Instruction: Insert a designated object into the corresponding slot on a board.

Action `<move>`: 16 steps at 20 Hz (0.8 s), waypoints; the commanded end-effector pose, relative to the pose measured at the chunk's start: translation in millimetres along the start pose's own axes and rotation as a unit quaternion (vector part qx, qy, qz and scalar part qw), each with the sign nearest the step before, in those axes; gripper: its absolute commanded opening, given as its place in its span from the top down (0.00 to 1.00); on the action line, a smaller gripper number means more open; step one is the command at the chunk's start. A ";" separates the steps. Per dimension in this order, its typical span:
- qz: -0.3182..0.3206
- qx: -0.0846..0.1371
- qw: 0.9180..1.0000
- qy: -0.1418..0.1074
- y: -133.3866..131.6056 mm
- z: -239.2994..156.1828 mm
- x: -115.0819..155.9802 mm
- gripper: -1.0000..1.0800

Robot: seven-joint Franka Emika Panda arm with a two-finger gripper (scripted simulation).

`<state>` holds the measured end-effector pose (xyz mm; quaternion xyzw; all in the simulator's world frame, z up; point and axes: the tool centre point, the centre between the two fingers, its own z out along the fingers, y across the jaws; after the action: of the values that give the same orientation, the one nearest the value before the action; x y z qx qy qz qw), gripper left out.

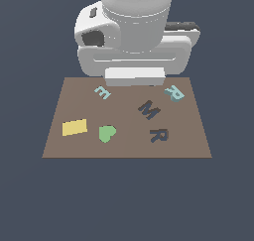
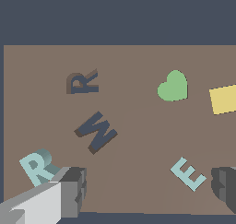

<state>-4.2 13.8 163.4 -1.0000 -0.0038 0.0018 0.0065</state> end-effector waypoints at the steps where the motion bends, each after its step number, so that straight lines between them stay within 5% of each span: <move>1: 0.000 0.000 1.000 0.000 0.0 0.0 0.0 0.04; 8: -0.039 0.000 0.999 0.000 -22.5 15.6 -2.3 0.04; 16: -0.167 -0.002 0.986 0.000 -94.6 67.7 -22.9 0.04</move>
<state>-21.6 92.9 108.6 -0.9898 -0.1421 0.0004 0.0043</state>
